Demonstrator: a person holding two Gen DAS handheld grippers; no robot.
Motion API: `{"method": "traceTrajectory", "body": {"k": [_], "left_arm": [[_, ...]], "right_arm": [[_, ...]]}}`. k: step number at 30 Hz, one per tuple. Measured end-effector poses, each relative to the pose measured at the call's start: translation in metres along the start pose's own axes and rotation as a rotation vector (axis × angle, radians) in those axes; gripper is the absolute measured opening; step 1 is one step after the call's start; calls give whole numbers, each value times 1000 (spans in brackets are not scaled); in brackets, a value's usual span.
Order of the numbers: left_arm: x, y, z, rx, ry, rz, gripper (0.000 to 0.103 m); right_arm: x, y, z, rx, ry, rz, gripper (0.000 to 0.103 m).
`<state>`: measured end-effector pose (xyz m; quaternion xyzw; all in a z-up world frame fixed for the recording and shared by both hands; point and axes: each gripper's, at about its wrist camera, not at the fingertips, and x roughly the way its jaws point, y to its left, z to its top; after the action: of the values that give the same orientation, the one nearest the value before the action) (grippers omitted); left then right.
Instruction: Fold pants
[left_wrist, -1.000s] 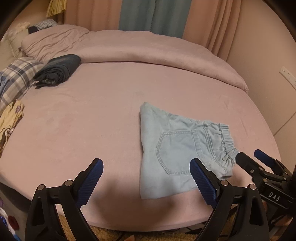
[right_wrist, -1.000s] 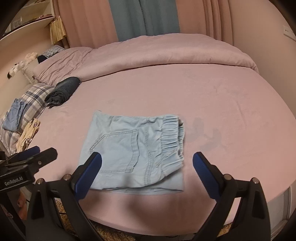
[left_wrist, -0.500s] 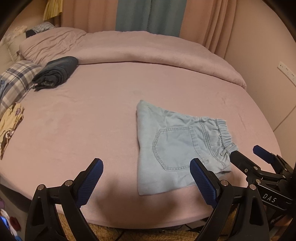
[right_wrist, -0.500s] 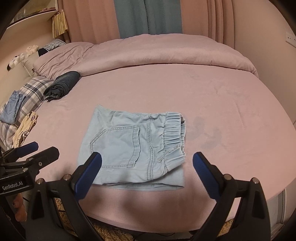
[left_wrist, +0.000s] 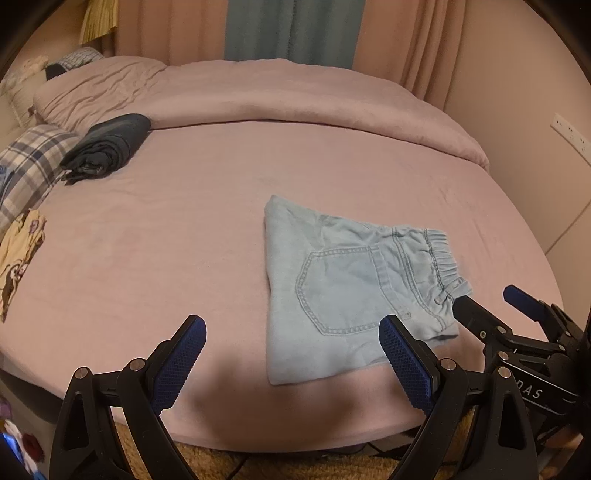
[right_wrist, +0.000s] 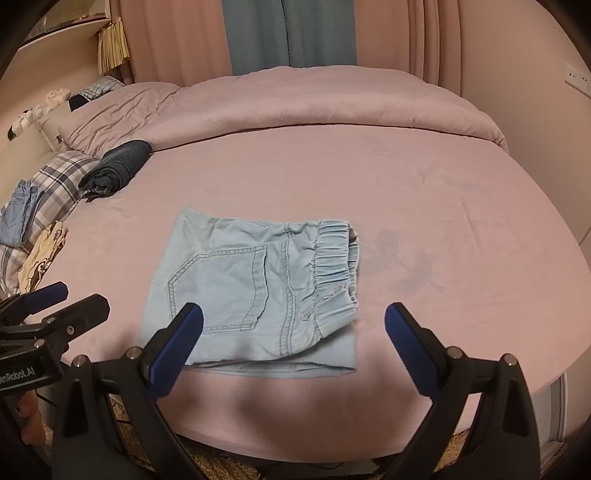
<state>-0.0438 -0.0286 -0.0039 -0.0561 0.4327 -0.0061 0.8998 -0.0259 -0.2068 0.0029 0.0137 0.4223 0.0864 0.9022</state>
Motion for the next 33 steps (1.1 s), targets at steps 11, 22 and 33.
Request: {"method": "traceTrajectory", "body": {"k": [11, 22, 33], "left_arm": [[2, -8, -3, 14, 17, -9, 94], [6, -13, -4, 16, 32, -3, 94], [5, -15, -6, 19, 31, -9, 94]], "right_arm": [[1, 0, -2, 2, 4, -11, 100], [2, 2, -4, 4, 8, -31, 100], [2, 4, -4, 4, 11, -37, 100]]}}
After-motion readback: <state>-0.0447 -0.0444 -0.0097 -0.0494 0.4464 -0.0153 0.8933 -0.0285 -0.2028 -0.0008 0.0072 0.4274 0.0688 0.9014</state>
